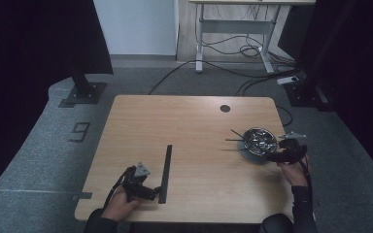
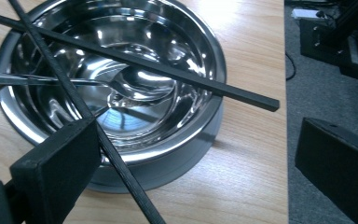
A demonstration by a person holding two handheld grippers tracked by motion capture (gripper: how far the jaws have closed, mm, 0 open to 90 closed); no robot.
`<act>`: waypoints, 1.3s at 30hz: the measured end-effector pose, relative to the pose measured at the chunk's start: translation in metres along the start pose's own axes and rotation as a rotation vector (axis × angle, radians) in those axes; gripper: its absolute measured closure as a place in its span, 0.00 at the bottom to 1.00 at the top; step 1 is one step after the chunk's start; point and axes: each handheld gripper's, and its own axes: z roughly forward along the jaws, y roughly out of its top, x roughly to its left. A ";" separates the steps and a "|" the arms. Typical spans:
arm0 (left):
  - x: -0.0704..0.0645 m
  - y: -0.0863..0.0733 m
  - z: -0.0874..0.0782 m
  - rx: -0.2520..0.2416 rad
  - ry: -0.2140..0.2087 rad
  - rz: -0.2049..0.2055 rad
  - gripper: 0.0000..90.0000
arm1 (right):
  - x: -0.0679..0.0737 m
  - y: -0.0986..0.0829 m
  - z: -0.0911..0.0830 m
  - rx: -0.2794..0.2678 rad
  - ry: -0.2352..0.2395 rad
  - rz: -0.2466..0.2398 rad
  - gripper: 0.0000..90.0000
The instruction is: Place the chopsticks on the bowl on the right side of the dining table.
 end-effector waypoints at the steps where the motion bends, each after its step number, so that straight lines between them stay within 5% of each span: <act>1: 0.000 0.000 0.000 0.000 0.000 0.000 0.00 | -0.001 0.000 0.000 0.000 -0.005 0.001 0.00; 39: 0.000 0.000 0.000 0.000 0.000 0.000 0.00 | -0.023 0.002 0.011 -0.030 -0.092 0.023 0.01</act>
